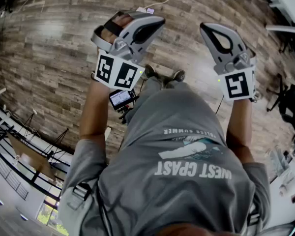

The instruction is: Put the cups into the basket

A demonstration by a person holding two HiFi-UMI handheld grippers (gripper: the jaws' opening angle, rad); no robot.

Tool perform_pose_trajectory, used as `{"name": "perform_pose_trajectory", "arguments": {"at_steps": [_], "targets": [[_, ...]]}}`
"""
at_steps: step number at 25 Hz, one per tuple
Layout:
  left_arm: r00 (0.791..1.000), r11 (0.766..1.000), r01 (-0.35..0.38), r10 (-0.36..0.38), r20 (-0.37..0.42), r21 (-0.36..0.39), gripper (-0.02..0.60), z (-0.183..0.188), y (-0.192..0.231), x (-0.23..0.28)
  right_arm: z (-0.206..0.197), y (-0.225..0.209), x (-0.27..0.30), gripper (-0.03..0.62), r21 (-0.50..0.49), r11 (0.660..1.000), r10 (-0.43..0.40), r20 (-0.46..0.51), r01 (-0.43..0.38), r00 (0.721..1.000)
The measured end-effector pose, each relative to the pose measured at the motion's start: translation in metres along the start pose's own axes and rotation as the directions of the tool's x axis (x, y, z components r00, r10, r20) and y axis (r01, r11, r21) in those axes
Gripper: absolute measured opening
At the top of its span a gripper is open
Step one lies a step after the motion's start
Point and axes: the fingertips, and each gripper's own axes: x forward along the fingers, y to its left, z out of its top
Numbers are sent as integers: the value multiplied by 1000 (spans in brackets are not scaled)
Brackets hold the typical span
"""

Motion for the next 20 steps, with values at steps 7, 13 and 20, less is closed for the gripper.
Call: {"name": "perform_pose_trajectory", "arguments": {"at_steps": [7, 13, 20], "targets": [[1000, 1000, 11, -11, 4, -5, 2, 0, -1, 2, -1, 1, 0, 12, 5, 1000, -4, -4, 4, 1000], [1000, 999, 27, -27, -5, -21, 2, -1, -14, 0, -6, 12, -1, 13, 18, 1000, -2, -13, 2, 1000], [999, 995, 34, -35, 0, -89, 2, -4, -36, -6, -9, 38, 1, 15, 53, 998, 40, -14, -39, 999]]}}
